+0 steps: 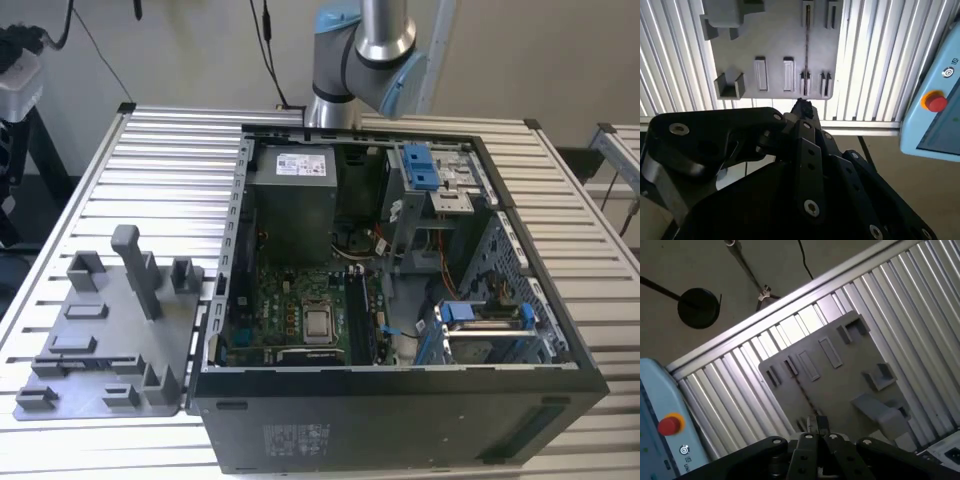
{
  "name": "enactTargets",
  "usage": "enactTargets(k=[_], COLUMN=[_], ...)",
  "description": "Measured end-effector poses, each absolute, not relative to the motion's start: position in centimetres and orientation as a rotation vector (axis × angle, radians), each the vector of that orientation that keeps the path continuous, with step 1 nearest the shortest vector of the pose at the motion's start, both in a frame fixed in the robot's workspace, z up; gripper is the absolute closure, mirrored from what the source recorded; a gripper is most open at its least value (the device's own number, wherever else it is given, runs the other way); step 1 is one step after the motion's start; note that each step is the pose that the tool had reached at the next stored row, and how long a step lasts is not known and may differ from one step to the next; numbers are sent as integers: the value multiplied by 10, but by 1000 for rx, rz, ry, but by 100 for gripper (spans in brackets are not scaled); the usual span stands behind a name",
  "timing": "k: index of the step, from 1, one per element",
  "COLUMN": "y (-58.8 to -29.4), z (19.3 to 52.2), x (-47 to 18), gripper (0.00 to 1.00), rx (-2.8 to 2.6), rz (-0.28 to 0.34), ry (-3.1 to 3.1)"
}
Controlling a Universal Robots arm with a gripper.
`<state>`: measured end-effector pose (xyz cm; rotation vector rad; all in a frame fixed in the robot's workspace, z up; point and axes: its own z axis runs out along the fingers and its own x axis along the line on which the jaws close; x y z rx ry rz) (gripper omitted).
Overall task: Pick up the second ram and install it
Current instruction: 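Pick up the second ram and move it above second insertion slot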
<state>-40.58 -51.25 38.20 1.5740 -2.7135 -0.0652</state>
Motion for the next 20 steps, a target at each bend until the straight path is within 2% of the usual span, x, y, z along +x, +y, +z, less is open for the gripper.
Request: enactTargets(k=[20], y=[-512], z=[382], x=[-406], gripper=[89], rx=[1956], rz=[-36], ry=[-2484])
